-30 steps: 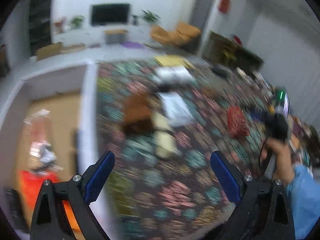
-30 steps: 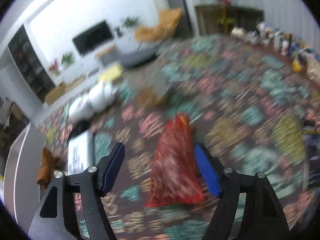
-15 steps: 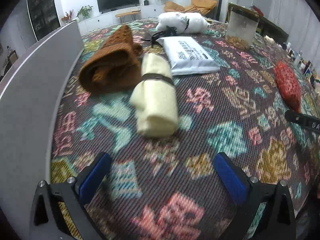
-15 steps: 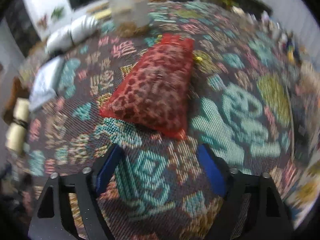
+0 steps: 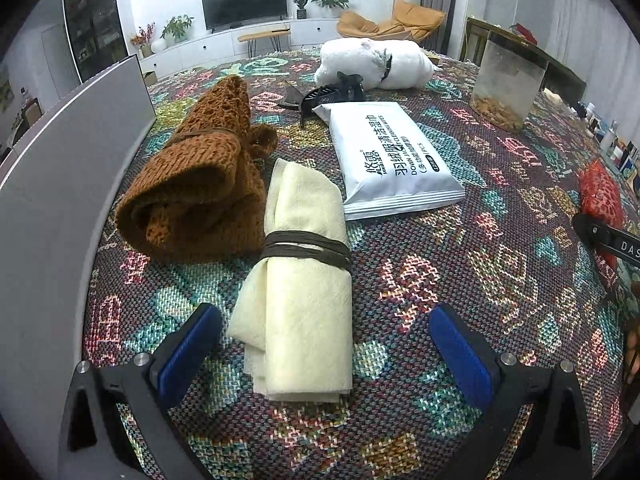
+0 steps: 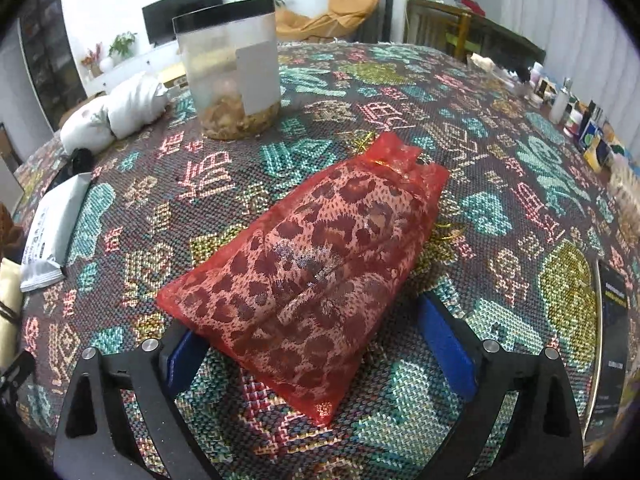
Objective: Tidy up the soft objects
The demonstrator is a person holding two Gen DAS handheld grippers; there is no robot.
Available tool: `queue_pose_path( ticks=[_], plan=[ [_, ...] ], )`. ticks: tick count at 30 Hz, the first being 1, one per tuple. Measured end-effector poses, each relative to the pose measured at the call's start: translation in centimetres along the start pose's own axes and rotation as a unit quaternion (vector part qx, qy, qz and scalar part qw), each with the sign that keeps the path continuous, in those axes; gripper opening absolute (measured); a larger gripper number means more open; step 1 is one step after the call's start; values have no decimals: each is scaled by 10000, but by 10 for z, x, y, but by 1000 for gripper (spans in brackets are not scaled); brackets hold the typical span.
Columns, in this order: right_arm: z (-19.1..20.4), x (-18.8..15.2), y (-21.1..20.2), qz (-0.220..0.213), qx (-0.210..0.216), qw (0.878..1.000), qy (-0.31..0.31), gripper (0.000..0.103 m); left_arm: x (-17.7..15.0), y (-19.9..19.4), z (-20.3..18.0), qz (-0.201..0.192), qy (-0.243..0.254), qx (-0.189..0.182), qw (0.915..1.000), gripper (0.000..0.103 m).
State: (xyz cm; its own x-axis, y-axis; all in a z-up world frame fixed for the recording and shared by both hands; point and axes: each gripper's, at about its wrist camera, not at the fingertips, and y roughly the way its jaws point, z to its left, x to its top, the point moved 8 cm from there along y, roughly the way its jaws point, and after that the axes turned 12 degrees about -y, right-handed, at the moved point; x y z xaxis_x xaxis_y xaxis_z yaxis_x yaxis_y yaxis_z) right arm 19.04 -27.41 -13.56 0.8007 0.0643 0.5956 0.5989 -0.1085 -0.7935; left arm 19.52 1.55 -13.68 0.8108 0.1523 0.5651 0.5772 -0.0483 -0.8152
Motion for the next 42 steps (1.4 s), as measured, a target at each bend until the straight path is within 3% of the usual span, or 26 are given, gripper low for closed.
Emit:
queue_pose_path(
  ticks=[42],
  plan=[
    [-1, -1, -1, -12, -3, 10000, -23, 98, 0, -1, 0, 8, 3, -16, 10000, 103]
  ],
)
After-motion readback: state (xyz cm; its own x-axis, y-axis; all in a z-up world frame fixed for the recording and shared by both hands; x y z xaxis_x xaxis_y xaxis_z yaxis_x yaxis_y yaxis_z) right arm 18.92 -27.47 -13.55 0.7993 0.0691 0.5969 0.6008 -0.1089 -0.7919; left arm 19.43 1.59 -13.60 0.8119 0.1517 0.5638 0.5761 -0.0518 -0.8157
